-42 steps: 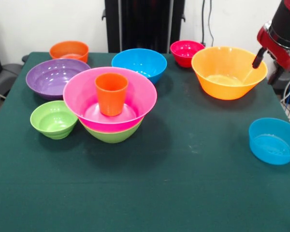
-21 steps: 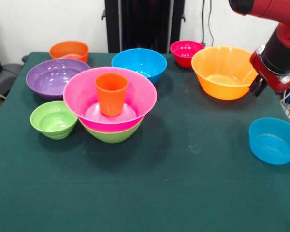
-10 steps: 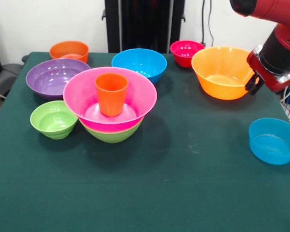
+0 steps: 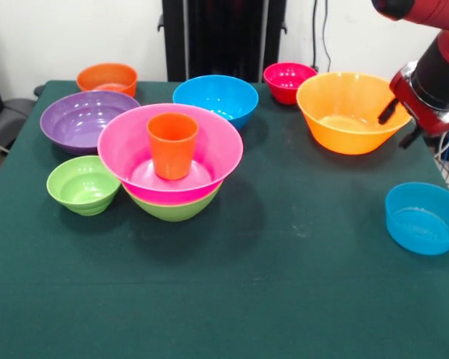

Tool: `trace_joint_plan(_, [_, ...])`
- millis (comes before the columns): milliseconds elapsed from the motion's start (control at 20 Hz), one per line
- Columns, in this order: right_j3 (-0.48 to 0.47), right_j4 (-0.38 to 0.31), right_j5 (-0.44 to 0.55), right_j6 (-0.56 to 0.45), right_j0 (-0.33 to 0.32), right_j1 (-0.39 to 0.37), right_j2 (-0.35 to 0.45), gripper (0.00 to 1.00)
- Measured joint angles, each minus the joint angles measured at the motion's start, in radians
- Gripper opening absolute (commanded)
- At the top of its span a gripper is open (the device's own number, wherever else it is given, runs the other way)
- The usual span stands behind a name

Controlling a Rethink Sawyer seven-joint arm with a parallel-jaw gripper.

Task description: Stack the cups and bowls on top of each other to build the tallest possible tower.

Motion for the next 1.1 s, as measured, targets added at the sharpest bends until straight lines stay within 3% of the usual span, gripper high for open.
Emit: trace_joint_plan(1100, [-0.011, 0.0, 0.016, 0.0, -0.002, -0.005, -0.001, 1.0])
